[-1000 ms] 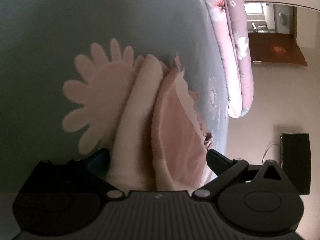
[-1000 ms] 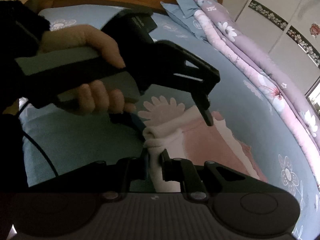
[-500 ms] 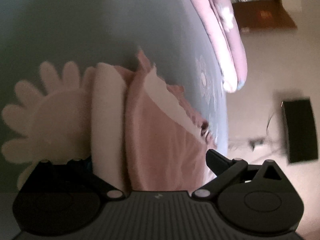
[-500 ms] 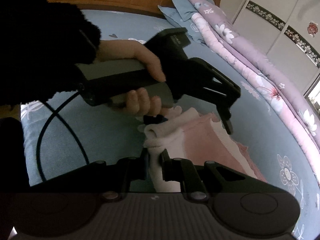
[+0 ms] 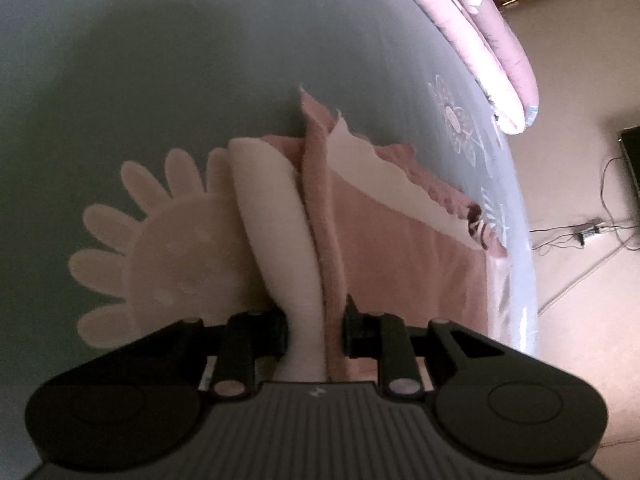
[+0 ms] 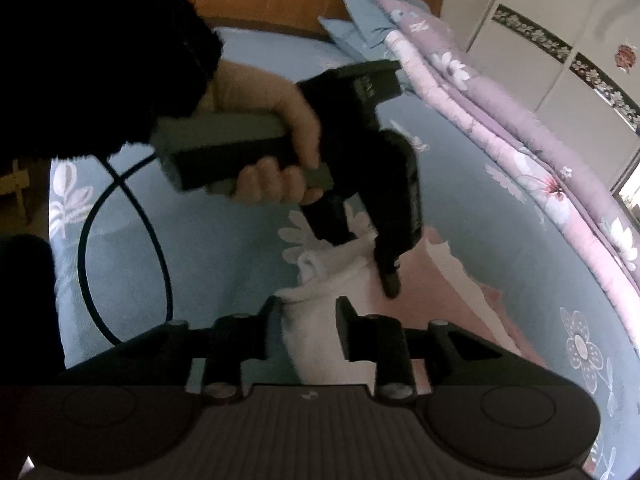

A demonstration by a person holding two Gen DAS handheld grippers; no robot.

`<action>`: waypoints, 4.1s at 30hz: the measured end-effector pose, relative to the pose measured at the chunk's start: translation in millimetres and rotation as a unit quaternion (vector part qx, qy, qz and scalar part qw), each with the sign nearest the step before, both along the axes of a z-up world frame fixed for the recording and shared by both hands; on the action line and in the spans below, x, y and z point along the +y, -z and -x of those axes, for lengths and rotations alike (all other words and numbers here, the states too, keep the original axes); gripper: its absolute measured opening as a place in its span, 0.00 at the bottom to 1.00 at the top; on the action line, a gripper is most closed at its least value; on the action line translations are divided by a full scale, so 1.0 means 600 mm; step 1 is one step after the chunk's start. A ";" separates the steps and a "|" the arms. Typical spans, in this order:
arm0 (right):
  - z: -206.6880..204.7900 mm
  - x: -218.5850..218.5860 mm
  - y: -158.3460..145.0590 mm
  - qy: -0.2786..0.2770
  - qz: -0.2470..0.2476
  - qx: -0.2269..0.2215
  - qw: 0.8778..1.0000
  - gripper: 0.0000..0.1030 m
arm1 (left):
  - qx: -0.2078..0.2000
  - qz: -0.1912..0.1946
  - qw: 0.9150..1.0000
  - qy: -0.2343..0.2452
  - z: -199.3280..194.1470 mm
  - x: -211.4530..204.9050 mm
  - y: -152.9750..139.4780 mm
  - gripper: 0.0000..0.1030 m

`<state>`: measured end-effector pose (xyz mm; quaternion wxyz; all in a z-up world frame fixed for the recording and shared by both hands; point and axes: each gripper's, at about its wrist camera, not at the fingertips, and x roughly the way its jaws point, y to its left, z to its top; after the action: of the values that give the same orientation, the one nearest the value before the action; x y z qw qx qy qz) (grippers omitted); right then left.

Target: Fold clothes

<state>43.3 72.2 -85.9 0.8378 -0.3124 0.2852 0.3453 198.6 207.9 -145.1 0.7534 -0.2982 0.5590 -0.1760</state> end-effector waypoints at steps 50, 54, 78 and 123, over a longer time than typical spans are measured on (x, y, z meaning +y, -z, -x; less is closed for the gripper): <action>-0.291 -0.737 0.106 0.308 -0.415 0.328 0.791 0.67 | 0.019 -0.049 0.998 -0.030 0.000 -0.030 0.006 0.23; -0.289 -0.719 0.089 0.312 -0.341 0.308 0.832 0.39 | 0.018 -0.045 0.998 -0.029 0.001 -0.026 0.007 0.23; -0.273 -0.651 0.063 0.379 -0.221 0.241 0.866 0.30 | 0.018 -0.053 0.998 -0.027 -0.017 -0.023 0.001 0.24; -0.216 -0.480 -0.184 0.356 -0.164 0.125 0.911 0.22 | -0.117 -0.099 0.986 -0.062 0.103 -0.063 -0.218 0.19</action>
<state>172.8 -215.8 24.6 0.9020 -0.0026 0.4196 0.1018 136.7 170.2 -14.6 0.8488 -0.2336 0.4621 -0.1068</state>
